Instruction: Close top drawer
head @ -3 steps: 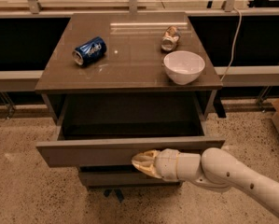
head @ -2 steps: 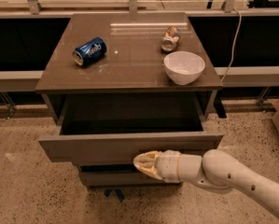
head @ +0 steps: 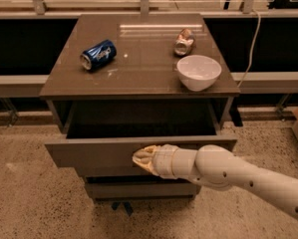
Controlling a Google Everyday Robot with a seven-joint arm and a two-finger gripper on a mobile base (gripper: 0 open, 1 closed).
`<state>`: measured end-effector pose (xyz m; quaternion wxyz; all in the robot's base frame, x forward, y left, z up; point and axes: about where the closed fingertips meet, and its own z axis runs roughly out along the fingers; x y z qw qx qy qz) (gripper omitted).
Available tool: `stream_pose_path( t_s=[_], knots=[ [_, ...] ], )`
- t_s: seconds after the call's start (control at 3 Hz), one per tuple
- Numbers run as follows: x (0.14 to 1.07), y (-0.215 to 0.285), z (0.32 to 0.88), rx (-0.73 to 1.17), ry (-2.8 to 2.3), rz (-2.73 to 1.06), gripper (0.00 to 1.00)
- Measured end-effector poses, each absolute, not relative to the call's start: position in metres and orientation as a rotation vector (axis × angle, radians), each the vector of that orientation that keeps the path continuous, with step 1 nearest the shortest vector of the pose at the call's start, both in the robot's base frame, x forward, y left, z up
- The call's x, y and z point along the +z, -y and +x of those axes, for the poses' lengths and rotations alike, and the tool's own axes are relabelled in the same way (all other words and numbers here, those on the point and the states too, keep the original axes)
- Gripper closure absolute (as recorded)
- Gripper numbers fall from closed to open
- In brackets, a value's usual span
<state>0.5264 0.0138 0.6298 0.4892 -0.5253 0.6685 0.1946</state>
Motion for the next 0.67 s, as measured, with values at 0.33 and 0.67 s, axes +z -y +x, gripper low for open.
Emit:
stream_pose_path(
  t_s=[0.33, 0.67],
  knots=[
    [0.6436, -0.0289, 0.5523, 0.353, -1.639, -1.294, 1.00],
    [0.6465, -0.0330, 0.5595, 0.321, -1.644, -1.299, 1.00]
  ],
)
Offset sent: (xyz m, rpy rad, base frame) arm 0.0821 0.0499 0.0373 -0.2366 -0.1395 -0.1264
